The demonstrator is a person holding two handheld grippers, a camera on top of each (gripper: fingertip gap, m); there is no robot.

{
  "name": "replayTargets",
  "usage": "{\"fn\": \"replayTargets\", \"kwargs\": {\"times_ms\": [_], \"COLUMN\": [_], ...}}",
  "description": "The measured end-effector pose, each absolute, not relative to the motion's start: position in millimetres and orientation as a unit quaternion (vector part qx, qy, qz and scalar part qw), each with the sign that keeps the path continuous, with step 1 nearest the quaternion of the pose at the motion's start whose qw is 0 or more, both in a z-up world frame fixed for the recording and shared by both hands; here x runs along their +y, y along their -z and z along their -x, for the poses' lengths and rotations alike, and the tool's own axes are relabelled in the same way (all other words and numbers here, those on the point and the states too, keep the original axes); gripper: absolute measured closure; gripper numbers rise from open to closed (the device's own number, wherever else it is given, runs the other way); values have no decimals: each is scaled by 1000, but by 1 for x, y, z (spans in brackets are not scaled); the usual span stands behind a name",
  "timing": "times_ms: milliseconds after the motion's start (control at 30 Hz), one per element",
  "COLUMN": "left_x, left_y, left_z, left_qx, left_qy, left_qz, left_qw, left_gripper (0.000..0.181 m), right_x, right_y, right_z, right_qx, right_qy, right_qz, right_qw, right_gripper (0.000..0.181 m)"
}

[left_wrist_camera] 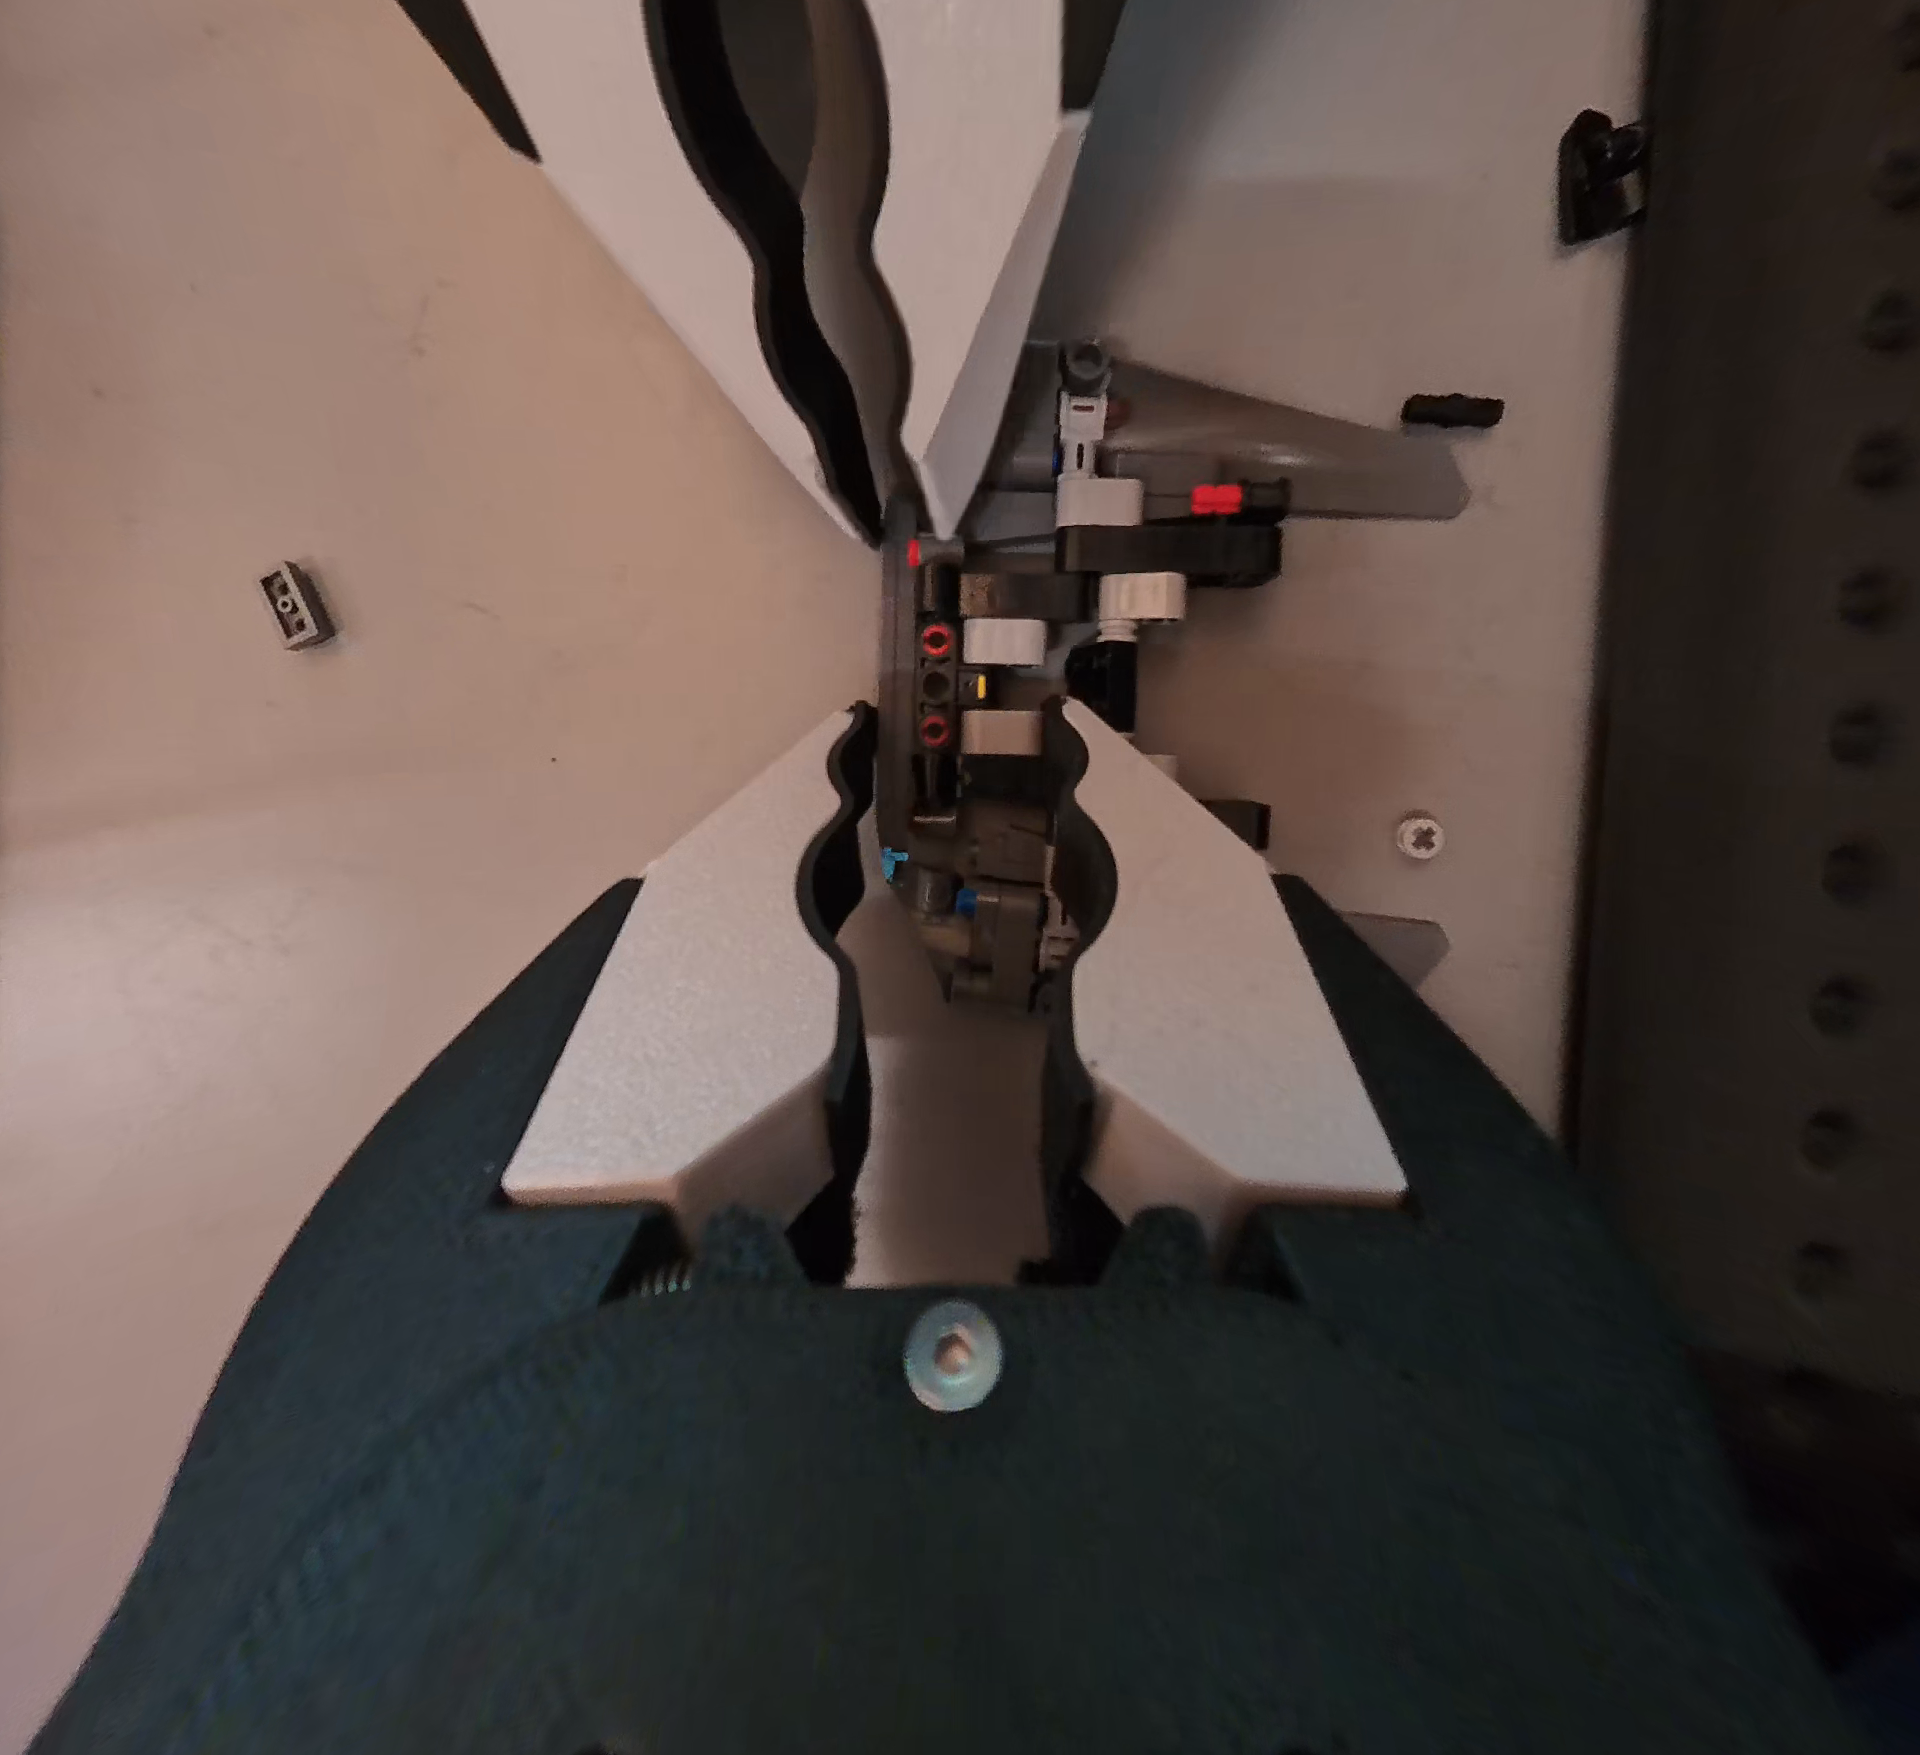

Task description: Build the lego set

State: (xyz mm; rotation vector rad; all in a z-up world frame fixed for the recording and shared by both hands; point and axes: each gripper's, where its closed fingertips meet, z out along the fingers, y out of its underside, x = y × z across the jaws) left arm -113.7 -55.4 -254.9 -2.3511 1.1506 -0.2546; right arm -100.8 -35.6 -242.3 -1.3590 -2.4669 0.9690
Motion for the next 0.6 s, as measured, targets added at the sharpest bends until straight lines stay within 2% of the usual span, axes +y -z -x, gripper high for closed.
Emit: {"fn": "replayTargets", "kwargs": {"times_ms": [133, 600], "left_x": [-55, -53], "left_y": [255, 255], "left_z": [113, 112], "left_qx": [425, 431], "left_qy": [92, 85], "left_qz": [864, 861], "left_qw": [255, 257], "left_gripper": [151, 151], "right_x": [-36, -41], "right_y": [244, 244], "right_z": [101, 100], "right_qx": [-821, -823], "right_qy": [-330, -327], "right_qz": [460, 459], "right_qw": [74, 70], "right_gripper": [172, 178]}}
